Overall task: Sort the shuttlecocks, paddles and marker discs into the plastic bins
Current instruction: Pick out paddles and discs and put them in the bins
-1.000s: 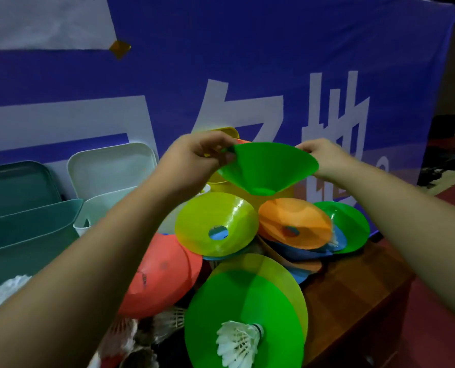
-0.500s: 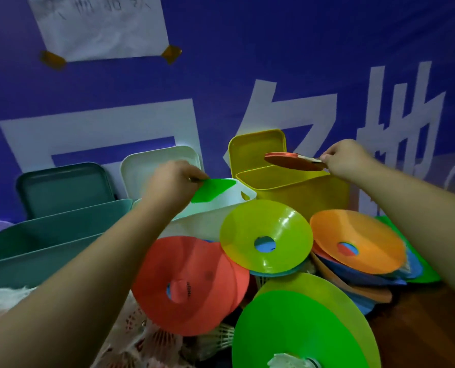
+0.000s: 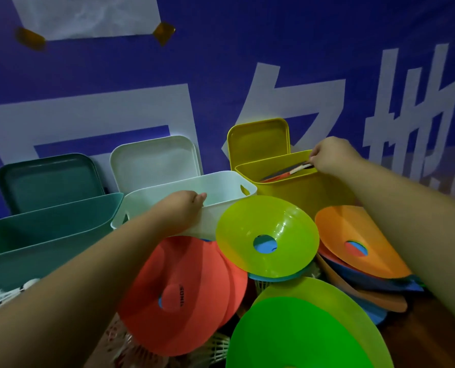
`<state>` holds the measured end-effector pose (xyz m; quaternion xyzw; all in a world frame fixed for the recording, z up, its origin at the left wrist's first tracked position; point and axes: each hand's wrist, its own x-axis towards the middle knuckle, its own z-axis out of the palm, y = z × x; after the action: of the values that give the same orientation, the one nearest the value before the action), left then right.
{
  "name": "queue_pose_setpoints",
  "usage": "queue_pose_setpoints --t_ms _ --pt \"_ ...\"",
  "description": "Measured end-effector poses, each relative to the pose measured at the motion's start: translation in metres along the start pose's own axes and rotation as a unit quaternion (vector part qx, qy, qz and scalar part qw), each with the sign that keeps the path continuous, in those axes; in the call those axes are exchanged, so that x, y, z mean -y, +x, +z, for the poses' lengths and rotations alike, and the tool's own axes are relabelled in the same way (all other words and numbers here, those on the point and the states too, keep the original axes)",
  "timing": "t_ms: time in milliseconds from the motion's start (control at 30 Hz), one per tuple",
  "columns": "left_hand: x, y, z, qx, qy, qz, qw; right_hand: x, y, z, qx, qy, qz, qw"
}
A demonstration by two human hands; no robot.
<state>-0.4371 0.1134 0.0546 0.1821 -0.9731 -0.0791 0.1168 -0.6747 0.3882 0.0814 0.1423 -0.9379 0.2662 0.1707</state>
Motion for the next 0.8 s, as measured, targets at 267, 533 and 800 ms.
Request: queue_pose_setpoints --t_ms 267,533,800 --pt "0.009 0.011 0.01 -0.02 -0.022 -0.013 0.999 0.009 0.017 0.025 0.066 0.0 -0.019 0.998" --pt "0.013 0.016 0.012 -0.02 -0.02 -0.009 1.0 -0.004 0.027 0.048 -0.03 -0.03 0.043 0.998" --pt "0.008 0.013 0.009 -0.031 -0.016 -0.007 0.999 -0.024 -0.035 0.026 -0.06 0.112 -0.02 0.992"
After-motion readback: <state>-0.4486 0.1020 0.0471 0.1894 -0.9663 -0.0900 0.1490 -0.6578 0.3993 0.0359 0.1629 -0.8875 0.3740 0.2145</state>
